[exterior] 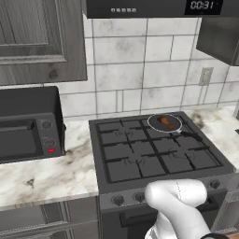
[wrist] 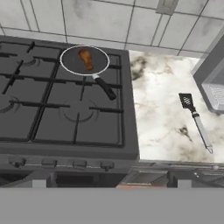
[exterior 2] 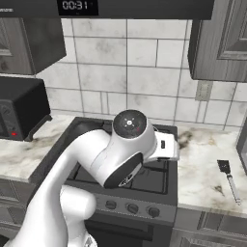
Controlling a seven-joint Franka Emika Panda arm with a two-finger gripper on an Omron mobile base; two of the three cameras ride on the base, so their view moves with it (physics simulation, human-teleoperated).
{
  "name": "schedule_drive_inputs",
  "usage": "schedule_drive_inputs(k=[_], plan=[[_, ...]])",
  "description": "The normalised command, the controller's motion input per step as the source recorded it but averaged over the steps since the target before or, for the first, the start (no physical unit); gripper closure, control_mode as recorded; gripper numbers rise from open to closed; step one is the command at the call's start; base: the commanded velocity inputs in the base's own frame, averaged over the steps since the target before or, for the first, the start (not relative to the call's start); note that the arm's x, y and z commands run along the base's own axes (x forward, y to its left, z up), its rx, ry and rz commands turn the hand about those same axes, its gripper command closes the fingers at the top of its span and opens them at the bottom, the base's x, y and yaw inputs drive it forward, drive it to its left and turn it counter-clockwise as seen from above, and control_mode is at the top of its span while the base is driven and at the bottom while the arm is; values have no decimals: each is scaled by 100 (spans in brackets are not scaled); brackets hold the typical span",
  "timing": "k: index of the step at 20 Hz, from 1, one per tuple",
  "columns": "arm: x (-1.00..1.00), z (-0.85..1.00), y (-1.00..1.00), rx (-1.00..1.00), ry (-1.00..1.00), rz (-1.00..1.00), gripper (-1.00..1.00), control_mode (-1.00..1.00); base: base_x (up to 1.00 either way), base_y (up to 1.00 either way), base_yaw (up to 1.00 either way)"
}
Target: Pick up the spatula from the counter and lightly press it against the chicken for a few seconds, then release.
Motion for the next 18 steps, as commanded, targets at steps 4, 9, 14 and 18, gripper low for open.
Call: schedule_drive_inputs(k=[4,9,14,18], plan=[[0,-11,-30,-7,0,0,-100,-100,0,0,0],[1,-13,-24,-4,0,0,-100,-100,0,0,0],[6,-16,-22,-6,0,0,-100,-100,0,0,0],[17,-9,-28,-5,0,0,-100,-100,0,0,0]])
